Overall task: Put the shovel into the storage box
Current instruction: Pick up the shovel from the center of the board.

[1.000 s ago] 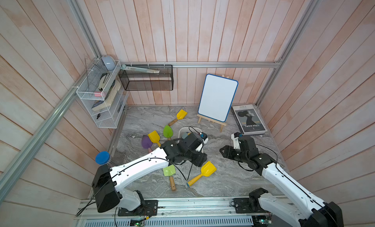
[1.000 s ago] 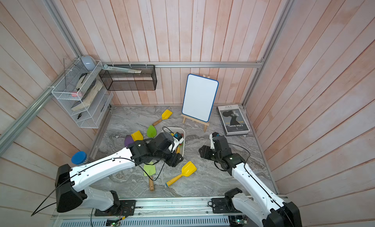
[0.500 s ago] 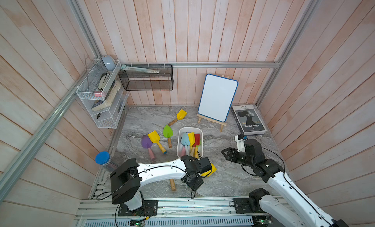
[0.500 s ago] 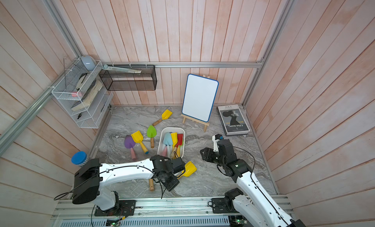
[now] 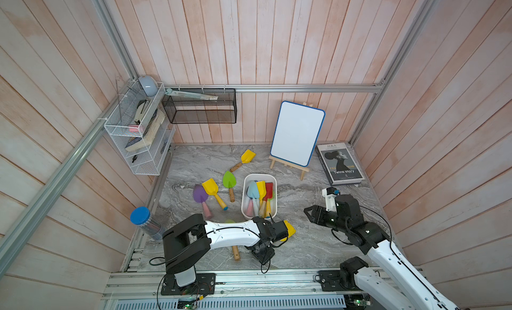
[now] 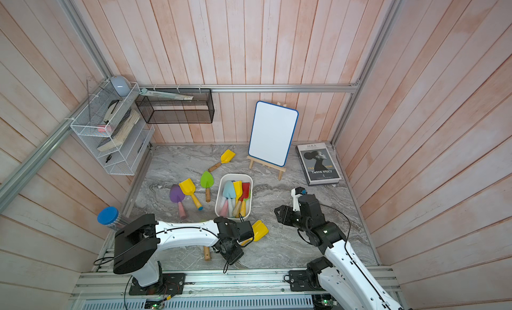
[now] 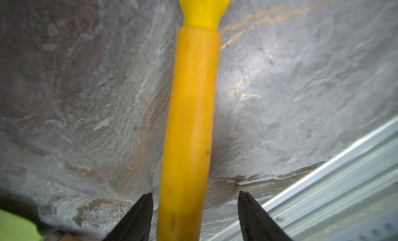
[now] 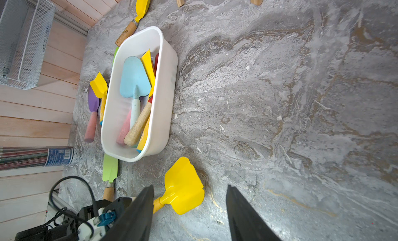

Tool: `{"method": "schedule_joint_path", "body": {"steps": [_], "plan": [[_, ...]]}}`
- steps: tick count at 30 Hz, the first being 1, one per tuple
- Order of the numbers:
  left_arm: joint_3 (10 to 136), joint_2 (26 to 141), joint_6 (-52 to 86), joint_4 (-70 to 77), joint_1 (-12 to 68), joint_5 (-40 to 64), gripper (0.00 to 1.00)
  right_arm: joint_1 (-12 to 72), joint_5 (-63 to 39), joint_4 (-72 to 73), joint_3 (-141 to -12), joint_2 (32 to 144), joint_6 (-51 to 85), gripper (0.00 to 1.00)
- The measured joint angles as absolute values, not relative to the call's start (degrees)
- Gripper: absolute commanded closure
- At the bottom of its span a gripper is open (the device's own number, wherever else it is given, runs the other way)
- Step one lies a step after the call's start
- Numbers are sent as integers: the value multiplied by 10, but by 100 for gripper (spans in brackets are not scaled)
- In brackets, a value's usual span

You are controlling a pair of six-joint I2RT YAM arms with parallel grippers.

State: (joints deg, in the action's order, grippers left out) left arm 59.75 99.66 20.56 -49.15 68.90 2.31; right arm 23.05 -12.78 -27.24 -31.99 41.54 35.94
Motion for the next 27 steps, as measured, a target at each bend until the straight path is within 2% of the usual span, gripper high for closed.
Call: {"method": "schedule_joint_path", "body": {"steps": [6,21,27], "plan": [[590,996,204,-482,686,23,32,230,-128,-272,-320,415,360,41],[584,993,203,-478,679,25,43,230,-128,-270,-317,418,360,41],[590,999,197,-486,677,17,59,230,-128,-270,-313,417,360,41]]}}
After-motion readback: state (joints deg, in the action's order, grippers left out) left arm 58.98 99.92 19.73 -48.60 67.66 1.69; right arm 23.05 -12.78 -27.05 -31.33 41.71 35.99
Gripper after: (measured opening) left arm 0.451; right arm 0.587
